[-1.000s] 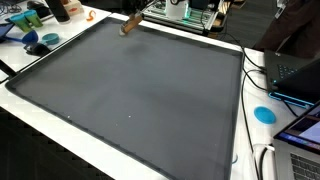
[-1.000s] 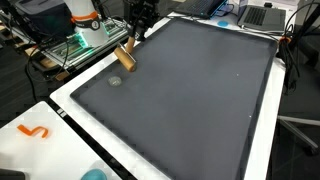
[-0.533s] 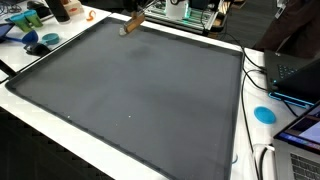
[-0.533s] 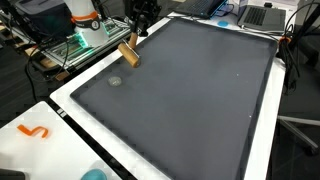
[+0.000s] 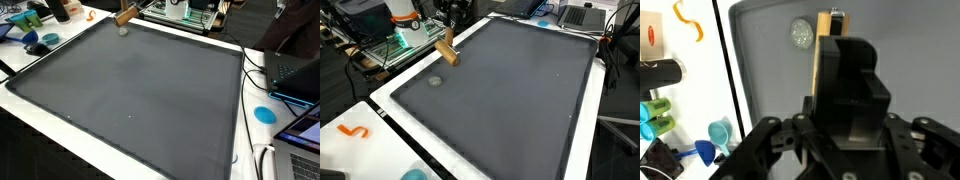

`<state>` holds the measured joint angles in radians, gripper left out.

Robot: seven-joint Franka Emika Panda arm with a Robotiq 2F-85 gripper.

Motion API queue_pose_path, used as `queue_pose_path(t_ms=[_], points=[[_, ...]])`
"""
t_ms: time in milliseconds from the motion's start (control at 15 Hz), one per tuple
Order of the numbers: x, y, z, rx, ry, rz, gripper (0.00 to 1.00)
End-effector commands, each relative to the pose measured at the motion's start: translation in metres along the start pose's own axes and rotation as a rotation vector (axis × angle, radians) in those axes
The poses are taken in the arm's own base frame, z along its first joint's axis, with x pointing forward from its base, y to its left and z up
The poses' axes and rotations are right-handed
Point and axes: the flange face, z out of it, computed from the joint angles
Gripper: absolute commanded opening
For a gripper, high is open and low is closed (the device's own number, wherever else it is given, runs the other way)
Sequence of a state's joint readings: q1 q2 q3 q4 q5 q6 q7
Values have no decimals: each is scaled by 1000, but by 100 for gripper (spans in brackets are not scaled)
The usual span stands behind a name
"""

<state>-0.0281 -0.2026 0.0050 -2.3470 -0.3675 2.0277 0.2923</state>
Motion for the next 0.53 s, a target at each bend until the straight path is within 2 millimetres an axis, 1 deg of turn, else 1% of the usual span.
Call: queue_pose_path(t_ms=[0, 200, 467], points=[[-4, 43, -11, 107, 44, -7, 25], [-4, 78, -8, 161, 68, -14, 25], [-7, 118, 6, 238, 90, -43, 25]])
